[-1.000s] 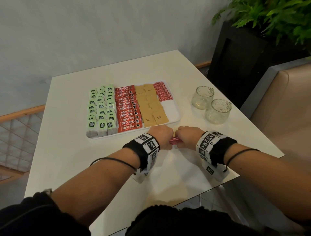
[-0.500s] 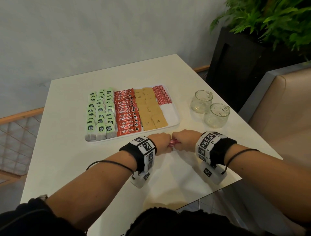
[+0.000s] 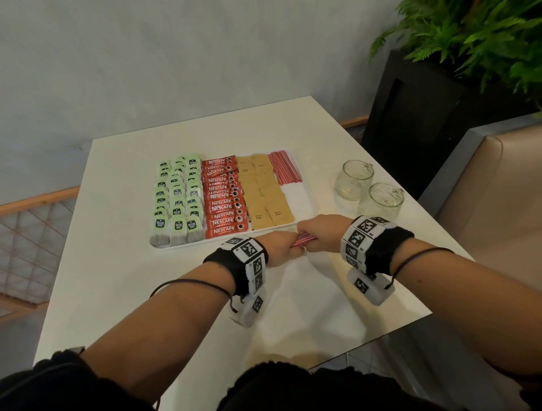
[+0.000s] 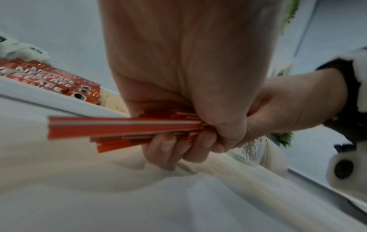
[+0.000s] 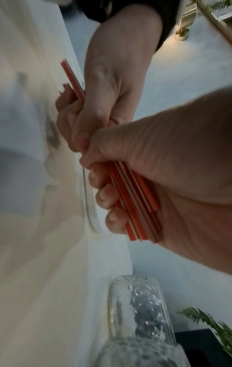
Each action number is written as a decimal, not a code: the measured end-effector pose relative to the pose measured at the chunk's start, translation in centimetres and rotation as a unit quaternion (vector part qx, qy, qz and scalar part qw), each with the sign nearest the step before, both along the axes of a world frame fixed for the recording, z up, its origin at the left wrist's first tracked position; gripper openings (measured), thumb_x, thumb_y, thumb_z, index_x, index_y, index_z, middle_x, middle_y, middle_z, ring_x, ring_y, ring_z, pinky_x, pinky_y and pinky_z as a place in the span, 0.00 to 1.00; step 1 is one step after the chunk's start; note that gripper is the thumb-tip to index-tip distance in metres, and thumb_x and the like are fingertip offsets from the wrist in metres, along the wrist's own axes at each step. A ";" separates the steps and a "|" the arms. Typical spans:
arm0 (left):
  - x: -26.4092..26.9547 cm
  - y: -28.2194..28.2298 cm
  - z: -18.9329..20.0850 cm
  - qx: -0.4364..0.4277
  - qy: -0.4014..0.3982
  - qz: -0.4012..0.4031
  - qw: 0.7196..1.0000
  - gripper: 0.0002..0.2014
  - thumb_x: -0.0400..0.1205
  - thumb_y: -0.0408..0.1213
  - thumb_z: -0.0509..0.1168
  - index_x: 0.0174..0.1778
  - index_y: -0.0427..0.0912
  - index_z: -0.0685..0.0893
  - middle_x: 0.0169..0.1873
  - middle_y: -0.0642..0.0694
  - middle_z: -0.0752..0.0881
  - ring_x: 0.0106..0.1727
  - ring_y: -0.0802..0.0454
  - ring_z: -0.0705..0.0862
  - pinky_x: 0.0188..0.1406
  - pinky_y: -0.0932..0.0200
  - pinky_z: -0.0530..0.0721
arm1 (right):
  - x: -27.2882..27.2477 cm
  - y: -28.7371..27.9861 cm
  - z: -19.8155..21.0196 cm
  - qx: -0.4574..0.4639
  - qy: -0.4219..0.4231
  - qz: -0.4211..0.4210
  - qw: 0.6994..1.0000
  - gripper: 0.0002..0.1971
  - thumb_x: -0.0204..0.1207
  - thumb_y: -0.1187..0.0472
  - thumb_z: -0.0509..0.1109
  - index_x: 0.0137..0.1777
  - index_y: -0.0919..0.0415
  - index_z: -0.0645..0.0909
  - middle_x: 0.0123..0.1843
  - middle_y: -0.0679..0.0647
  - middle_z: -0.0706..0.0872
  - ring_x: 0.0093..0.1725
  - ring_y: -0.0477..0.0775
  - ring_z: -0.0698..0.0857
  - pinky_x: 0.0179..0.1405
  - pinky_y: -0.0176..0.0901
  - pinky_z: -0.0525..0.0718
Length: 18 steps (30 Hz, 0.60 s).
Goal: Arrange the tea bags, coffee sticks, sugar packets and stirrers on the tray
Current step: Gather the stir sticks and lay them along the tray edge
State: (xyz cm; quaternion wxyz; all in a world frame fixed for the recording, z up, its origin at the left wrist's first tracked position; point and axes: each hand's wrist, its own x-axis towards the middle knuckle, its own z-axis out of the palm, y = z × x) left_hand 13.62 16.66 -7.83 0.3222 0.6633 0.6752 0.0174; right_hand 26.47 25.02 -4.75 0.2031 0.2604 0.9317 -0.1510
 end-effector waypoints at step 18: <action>-1.5 1.8 4.9 0.039 -0.651 0.446 0.613 0.16 0.89 0.36 0.56 0.33 0.46 0.69 0.21 0.53 0.66 0.17 0.59 0.65 0.15 0.67 0.68 | 1.4 -1.2 2.3 0.005 0.385 -0.043 0.922 0.71 0.50 0.29 0.81 0.81 0.36 0.29 0.87 0.44 0.46 0.86 0.48 0.45 0.83 0.54 0.41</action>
